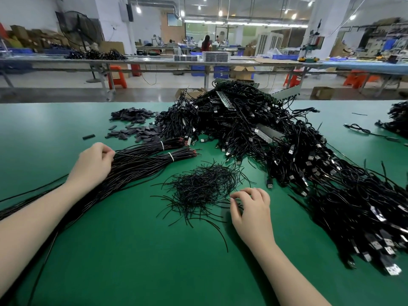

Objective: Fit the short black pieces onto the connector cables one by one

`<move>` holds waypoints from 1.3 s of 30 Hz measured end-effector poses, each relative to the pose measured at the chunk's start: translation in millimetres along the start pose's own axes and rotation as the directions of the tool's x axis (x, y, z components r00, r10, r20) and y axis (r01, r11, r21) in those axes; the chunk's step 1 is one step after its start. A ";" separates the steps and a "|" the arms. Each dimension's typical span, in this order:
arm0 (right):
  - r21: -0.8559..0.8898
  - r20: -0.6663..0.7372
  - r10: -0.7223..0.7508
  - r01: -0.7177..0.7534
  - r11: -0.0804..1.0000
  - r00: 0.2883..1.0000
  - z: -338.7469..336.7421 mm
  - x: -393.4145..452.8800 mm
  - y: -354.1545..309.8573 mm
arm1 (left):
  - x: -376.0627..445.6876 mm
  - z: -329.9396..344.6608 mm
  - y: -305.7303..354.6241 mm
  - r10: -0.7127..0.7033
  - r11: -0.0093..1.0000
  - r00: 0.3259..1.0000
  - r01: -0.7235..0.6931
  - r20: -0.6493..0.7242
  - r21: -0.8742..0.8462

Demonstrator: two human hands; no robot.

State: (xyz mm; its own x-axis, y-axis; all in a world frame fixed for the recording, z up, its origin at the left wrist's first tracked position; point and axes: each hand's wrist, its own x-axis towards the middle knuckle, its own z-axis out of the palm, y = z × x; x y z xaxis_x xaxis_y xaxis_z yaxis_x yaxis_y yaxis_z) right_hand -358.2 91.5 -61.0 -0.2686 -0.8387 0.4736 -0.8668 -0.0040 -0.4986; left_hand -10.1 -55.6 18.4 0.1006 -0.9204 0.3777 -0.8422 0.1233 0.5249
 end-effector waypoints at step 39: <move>0.112 -0.060 0.021 -0.014 0.994 0.998 -4.9 2.7 -12.9 | 33.3 -13.3 18.8 -0.117 0.992 0.981 0.107 -0.154 -0.074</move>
State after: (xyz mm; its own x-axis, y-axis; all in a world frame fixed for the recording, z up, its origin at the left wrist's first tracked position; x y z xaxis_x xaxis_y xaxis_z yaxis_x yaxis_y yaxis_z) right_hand -349.8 91.9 -49.7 -0.3112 -0.8045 0.5060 -0.8104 -0.0535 -0.5834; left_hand -15.5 -79.0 51.0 0.2791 -0.8602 0.4267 -0.7850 0.0516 0.6174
